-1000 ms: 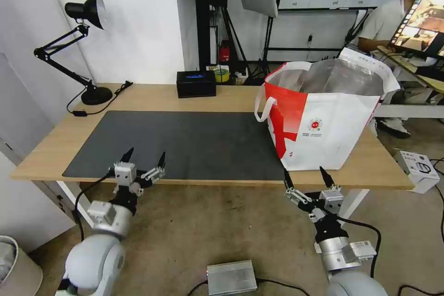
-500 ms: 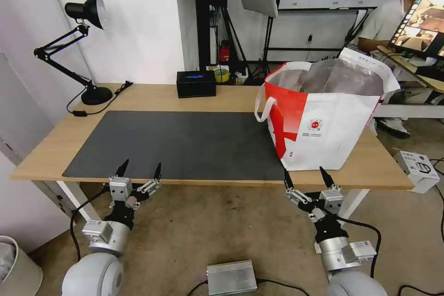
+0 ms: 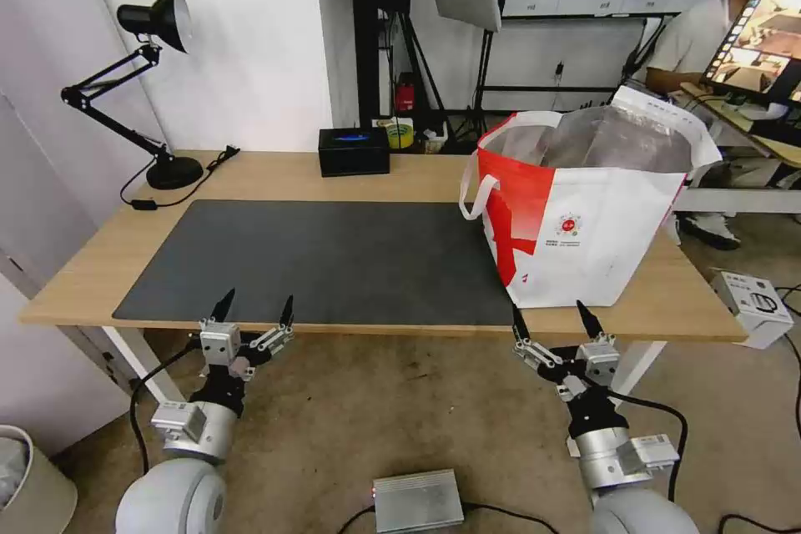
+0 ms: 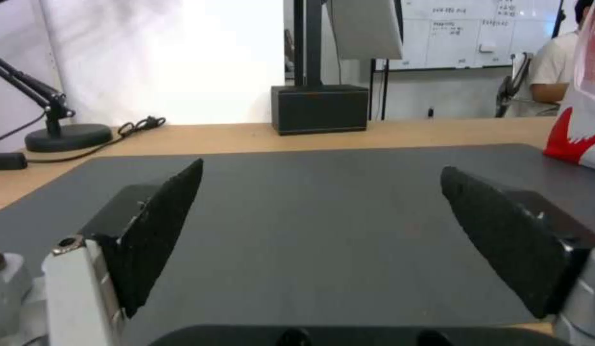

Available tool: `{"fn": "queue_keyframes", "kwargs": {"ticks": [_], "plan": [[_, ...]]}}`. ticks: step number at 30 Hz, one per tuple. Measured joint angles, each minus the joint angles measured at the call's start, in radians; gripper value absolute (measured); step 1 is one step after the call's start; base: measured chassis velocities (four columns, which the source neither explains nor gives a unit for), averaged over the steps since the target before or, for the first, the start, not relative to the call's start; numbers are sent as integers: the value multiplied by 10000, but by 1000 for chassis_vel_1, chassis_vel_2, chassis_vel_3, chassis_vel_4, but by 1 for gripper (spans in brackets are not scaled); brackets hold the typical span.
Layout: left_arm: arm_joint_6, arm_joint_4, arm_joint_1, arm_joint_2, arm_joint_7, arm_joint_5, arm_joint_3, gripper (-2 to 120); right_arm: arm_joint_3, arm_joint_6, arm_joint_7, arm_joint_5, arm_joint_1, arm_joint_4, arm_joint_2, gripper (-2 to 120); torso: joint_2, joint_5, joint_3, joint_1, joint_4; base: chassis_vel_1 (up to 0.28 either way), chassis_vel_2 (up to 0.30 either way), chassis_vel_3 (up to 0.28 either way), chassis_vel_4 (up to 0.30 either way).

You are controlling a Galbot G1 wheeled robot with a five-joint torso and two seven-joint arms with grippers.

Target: Pick up the trash from the table and place it into the takeout bag.

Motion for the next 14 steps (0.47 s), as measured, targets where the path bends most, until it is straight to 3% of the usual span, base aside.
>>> {"fn": "queue_keyframes", "kwargs": {"ticks": [14], "plan": [[9,7,-10,11,-7,-14,10,100,0,0,0,0,0,0,0,100,0,0,0,0,0,0,0,0,0]]}}
